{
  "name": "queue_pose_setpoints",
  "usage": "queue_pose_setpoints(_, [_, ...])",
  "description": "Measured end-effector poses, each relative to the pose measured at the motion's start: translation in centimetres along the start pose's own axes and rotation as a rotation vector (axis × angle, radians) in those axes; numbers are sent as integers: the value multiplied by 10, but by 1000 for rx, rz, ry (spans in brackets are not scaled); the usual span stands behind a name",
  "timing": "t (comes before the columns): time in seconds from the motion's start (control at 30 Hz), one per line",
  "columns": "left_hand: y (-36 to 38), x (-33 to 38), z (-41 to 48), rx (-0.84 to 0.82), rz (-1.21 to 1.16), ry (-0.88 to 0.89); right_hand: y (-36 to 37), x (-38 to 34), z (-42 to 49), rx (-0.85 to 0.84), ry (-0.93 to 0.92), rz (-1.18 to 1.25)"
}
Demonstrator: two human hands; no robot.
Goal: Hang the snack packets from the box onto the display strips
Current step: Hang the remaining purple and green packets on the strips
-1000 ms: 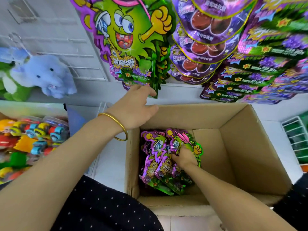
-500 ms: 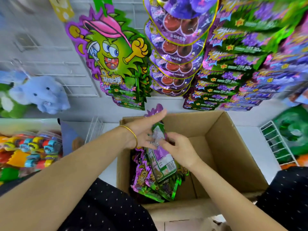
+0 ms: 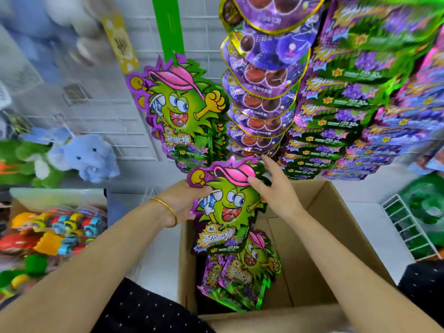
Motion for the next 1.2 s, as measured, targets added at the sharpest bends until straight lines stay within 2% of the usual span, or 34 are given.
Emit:
queue_pose_setpoints(0.07, [-7, 8, -3, -14, -13, 35, 3, -12, 12, -57, 22, 145])
queue_pose_setpoints(0.17, [-26, 25, -7, 38, 1, 72, 1, -35, 23, -53, 2, 269])
queue_pose_setpoints(0.23, [-46, 46, -14, 141, 88, 122, -1, -55, 30, -43, -60, 291])
queue_pose_setpoints(0.3, [-75, 79, -24, 314, 171, 230, -2, -79, 36, -29, -122, 259])
queue_pose_setpoints(0.37, [-103, 125, -42, 518, 218, 425, -1, -104, 43, -23, -181, 192])
queue_pose_setpoints(0.47, [-121, 194, -56, 697, 293, 656, 6, -143, 55, 27, -294, -58])
queue_pose_setpoints(0.6, [-131, 271, -47, 819, 387, 742, 19, -209, 63, 165, -425, -441])
queue_pose_setpoints(0.73, [-141, 300, -34, 819, 458, 700, 35, -254, 77, 249, -503, -646])
queue_pose_setpoints(0.87, [-141, 303, -41, 776, 586, 610, 38, -283, 90, 325, -543, -659])
queue_pose_setpoints(1.03, [-140, 307, -42, 682, 699, 454, 44, -295, 101, 339, -596, -679])
queue_pose_setpoints(1.2, [-133, 296, -38, 543, 465, 419, 44, -295, 109, 334, -595, -698])
Point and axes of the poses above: each hand's wrist, its own z-axis towards the middle knuckle, its own y-axis out of the palm, x = y × z, the point moved 9 cm from there along z, towards the middle knuckle, and after that the axes turned 12 degrees about z, right-handed, at the moved point
